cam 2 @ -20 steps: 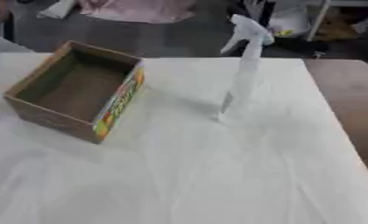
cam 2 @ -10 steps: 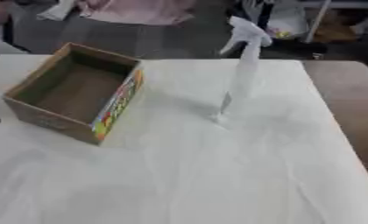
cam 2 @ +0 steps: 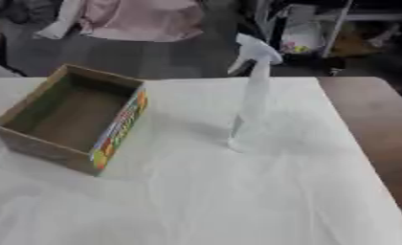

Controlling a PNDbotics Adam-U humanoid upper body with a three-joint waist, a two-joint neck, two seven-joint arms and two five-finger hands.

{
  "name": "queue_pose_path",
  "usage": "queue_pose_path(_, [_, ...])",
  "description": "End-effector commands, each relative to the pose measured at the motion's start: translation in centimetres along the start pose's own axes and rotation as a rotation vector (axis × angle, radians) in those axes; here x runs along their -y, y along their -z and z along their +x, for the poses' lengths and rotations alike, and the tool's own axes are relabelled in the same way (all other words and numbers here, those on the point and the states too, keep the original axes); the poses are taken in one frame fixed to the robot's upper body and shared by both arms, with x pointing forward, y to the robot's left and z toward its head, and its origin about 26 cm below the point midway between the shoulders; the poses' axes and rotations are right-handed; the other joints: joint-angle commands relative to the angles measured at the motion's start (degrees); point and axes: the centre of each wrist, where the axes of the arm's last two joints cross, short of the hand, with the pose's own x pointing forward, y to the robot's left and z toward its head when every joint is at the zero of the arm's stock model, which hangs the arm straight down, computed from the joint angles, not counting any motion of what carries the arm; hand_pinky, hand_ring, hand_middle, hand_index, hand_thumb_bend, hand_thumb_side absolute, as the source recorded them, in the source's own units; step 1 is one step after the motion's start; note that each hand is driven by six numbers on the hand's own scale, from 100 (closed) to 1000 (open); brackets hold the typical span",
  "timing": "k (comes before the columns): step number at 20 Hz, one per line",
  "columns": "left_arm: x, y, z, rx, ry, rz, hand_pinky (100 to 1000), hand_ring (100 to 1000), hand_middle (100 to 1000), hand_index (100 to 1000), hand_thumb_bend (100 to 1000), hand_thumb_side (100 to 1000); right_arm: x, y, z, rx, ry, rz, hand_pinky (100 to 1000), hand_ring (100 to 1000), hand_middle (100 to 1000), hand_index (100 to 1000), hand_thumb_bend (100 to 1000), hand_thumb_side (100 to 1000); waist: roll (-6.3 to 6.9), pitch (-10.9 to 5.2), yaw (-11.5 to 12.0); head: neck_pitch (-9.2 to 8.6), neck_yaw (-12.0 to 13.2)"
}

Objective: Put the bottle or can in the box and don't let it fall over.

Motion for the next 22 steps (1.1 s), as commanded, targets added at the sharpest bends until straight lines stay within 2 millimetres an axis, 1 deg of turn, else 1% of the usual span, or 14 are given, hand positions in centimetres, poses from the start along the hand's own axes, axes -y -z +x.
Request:
queue_pose_path(1, [0.0, 0.6, 0.7, 0.026, 0.015, -0.031, 608, 679, 666, 905, 112, 781, 1.2, -0.1, 0.5, 0.109, -0.153, 0.16, 853, 1000, 890, 934, 100, 567, 0.03, -0.6, 0.1, -0.74, -0.56])
queue_pose_path(8, [0.1, 0.8, 0.7, 0.03, 0.01, -0.04, 607, 679, 666, 904, 111, 782, 0.4, 1.4, 1.0, 0.107, -0.142, 0.158, 853, 1000, 890, 935, 100, 570, 0.12, -0.15, 0.99, -0.77, -1.2])
queue_pose_path(14, [0.2, 0.9, 0.7, 0.036, 0.006, -0.047, 606, 678, 669, 904, 111, 783, -0.1, 3.2, 2.1, 0.124, -0.123, 0.148, 855, 1000, 892, 939, 100, 572, 0.24, 0.24, 1.61, -0.95, -1.81])
queue_pose_path(18, [0.3, 1.0, 0.7, 0.04, 0.002, -0.051, 606, 678, 670, 904, 111, 783, -0.8, 4.4, 2.7, 0.125, -0.112, 0.15, 855, 1000, 893, 940, 100, 576, 0.29, 0.42, 2.06, -1.31, -2.36])
queue_pose_path(22, [0.4, 1.1, 0.6, 0.041, -0.001, -0.052, 606, 677, 670, 904, 111, 783, -1.4, 5.4, 3.2, 0.129, -0.105, 0.152, 856, 1000, 894, 943, 100, 583, 0.29, 0.57, 2.48, -1.23, -2.64])
